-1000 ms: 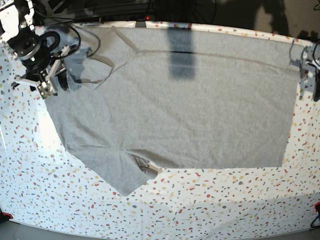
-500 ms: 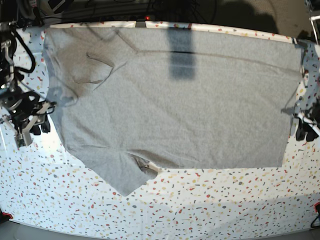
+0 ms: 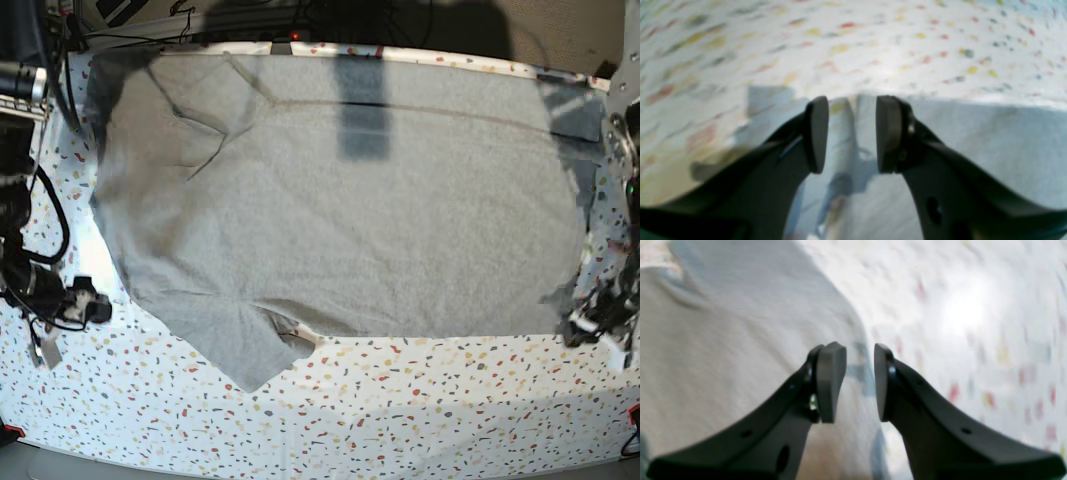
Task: Fold the T-shirt properly
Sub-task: 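Release the shirt and move both grippers toward the hem corners, then grasp the hem corners with the left and right grippers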
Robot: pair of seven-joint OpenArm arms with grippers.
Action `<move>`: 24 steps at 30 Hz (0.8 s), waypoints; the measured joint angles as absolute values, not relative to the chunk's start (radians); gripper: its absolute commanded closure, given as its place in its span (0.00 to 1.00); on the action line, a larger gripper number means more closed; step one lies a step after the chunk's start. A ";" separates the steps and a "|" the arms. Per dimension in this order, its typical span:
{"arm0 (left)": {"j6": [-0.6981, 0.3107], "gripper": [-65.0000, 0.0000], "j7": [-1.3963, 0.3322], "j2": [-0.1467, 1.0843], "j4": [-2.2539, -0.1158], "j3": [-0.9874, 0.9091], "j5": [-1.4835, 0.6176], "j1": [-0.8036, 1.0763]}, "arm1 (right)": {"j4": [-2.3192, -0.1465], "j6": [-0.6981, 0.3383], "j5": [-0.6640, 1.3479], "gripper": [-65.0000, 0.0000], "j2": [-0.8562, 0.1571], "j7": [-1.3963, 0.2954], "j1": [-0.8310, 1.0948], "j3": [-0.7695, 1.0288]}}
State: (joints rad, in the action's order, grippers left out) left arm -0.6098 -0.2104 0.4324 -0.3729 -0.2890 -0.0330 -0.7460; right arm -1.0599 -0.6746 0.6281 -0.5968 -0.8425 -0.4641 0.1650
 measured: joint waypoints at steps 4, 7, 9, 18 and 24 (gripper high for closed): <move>-0.531 0.64 -0.154 0.425 -0.243 -0.289 0.056 -0.810 | -1.053 -0.674 0.614 0.71 -0.575 -0.848 -0.479 0.140; -0.473 0.65 -0.132 0.436 -0.184 -0.289 0.084 -0.809 | -1.053 -0.674 0.610 0.71 -0.573 -0.847 -0.488 0.090; -0.449 0.65 -0.130 0.435 -0.165 -0.289 0.089 -0.809 | -1.053 -0.674 0.605 0.71 -0.568 -0.842 -0.496 0.051; -0.435 0.65 -0.107 0.433 -0.110 -0.289 0.089 -0.812 | -1.053 -0.670 0.564 0.71 -0.495 -0.856 -0.491 -0.002; -0.377 0.65 -0.056 0.430 -0.060 -0.289 0.146 -0.810 | -1.053 -0.670 0.559 0.71 -0.495 -0.873 -0.489 -0.001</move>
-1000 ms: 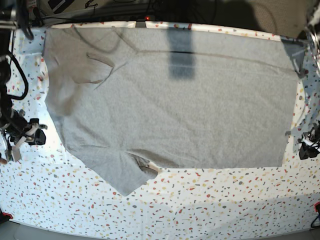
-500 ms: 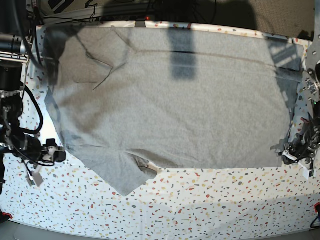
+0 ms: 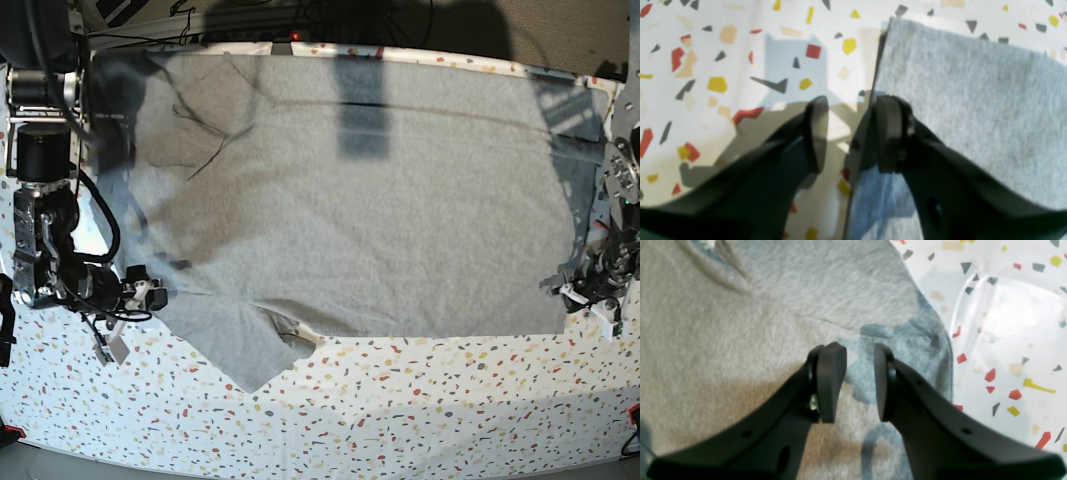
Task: Fold the T-shirt properly
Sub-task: 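Grasp the hem corners with the left and right grippers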
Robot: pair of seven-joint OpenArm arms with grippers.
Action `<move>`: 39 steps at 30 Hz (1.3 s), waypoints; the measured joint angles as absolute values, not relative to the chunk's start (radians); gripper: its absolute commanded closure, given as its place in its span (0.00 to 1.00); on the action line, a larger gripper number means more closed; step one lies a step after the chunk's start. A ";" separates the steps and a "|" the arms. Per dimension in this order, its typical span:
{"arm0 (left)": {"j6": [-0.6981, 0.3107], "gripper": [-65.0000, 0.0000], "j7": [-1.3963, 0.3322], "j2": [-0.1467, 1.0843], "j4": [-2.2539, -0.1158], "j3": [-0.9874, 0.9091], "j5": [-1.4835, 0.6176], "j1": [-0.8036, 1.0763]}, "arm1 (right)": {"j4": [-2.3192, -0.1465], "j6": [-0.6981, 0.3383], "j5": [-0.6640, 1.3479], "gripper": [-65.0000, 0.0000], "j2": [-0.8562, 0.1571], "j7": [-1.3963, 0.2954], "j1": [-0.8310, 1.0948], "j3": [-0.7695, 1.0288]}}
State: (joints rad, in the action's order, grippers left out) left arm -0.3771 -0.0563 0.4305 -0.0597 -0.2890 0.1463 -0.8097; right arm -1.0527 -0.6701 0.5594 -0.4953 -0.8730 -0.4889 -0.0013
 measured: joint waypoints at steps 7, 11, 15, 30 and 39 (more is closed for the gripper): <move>-0.463 0.69 -0.039 0.398 -0.031 -0.291 0.160 -0.815 | -1.053 -0.670 0.559 0.71 -0.494 -0.873 -0.501 -0.001; -0.480 0.95 -0.033 0.397 -0.032 -0.291 0.157 -0.817 | -1.053 -0.670 0.559 0.71 -0.494 -0.873 -0.511 -0.001; -0.479 1.00 -0.033 0.397 -0.032 -0.291 0.157 -0.817 | -1.053 -0.670 0.560 0.71 -0.496 -0.873 -0.511 -0.001; -0.478 1.00 0.015 0.442 -0.027 -0.291 0.075 -0.815 | -1.053 -0.670 0.563 0.71 -0.492 -0.873 -0.511 -0.001; -0.479 0.78 -0.030 0.454 -0.026 -0.291 0.029 -0.815 | -1.053 -0.670 0.563 0.71 -0.454 -0.870 -0.510 -0.001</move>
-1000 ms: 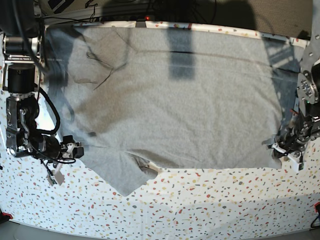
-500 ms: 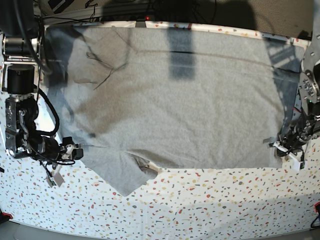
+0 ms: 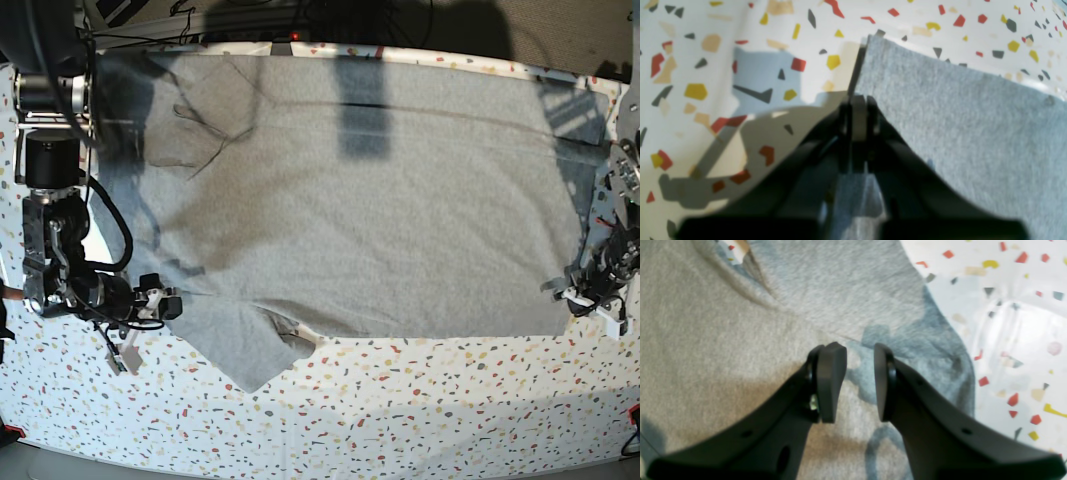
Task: Fold the T-shirt properly
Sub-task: 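Grasp the hem corners with the left and right grippers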
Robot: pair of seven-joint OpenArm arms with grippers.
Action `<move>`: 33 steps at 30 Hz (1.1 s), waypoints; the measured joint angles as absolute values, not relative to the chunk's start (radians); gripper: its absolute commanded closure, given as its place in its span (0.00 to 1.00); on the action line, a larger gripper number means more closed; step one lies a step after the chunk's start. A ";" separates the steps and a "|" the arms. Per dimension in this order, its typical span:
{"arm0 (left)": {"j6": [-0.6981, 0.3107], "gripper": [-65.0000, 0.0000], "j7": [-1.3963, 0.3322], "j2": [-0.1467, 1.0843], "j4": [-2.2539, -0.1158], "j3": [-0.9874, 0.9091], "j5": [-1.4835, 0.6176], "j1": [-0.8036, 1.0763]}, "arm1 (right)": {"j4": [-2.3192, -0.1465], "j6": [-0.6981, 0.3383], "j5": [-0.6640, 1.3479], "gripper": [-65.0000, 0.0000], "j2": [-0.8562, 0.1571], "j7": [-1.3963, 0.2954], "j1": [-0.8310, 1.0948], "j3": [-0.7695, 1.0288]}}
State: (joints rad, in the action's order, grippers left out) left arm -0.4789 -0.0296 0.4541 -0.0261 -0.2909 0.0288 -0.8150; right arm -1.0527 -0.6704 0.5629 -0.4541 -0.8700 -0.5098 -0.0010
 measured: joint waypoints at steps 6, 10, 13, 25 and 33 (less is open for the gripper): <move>-0.479 0.61 -0.027 0.454 -0.026 -0.291 0.028 -0.815 | -1.053 -0.670 0.563 0.71 -0.447 -0.870 -0.510 -0.007; -0.474 0.61 0.001 0.448 -0.026 -0.291 0.080 -0.815 | -1.053 -0.670 0.563 0.71 -0.447 -0.885 -0.510 -0.007; -0.452 0.61 0.002 0.427 -0.026 -0.291 0.120 -0.814 | -1.053 -0.670 0.563 0.71 -0.447 -0.897 -0.509 -0.007; -0.453 0.99 -0.025 0.402 -0.028 -0.291 0.115 -0.809 | -1.053 -0.670 0.564 0.71 -0.447 -0.918 -0.510 -0.007; -0.456 1.00 0.044 0.402 -0.031 -0.291 0.112 -0.778 | -1.053 -0.670 0.540 0.71 -0.447 -0.819 -0.509 -0.007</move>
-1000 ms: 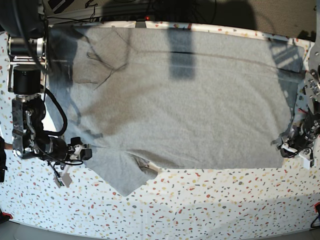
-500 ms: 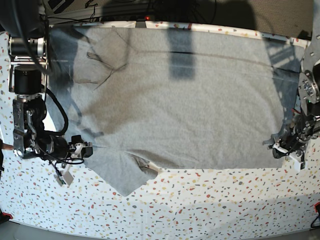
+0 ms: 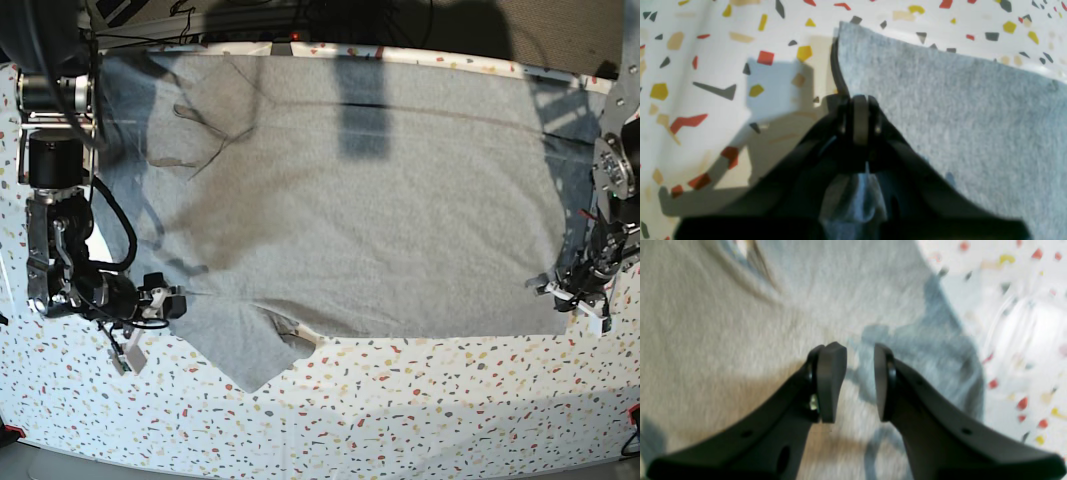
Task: Fold the T-shirt properly
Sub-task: 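Grasp the hem corners with the left and right grippers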
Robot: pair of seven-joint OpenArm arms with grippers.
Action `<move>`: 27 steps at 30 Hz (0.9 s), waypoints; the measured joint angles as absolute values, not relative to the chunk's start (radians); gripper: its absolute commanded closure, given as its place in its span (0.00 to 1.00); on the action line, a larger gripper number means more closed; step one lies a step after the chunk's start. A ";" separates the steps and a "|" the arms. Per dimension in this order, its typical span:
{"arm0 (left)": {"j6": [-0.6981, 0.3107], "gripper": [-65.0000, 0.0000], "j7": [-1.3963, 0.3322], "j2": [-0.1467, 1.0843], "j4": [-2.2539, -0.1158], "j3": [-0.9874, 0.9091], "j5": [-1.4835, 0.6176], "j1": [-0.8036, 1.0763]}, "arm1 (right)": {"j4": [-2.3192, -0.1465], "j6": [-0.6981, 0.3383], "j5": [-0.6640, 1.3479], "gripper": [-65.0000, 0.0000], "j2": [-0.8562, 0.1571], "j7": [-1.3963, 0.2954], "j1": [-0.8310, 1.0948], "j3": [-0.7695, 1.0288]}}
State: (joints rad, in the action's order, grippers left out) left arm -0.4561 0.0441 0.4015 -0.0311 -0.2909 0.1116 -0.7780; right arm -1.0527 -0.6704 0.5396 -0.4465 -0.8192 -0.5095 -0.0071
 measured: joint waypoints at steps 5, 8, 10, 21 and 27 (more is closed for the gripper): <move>-0.456 1.00 0.033 0.402 -0.031 -0.291 0.111 -0.778 | -1.053 -0.670 0.449 0.63 -0.450 -0.684 -0.519 -0.057; -0.458 1.00 0.015 0.401 -0.033 -0.294 0.107 -0.779 | -1.026 -0.670 0.340 0.52 -0.451 -0.664 -0.560 -0.173; -0.467 1.00 0.002 0.400 -0.033 -0.294 0.104 -0.780 | -0.966 -0.653 0.315 0.51 -0.447 -0.649 -0.609 -0.257; -0.463 1.00 -0.003 0.390 -0.036 -0.294 0.103 -0.781 | -0.457 -0.618 0.235 0.52 -0.418 -0.549 -0.823 -0.336; -0.463 1.00 -0.003 0.390 -0.036 -0.294 0.104 -0.781 | -0.389 -0.617 0.178 0.52 -0.440 -0.485 -0.831 -0.336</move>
State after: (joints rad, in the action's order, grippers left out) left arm -0.4633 -0.0032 0.3901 -0.0357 -0.2935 0.1040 -0.7811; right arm -0.3885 -0.6174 0.1780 -0.4400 -0.4847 -0.8310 -0.3355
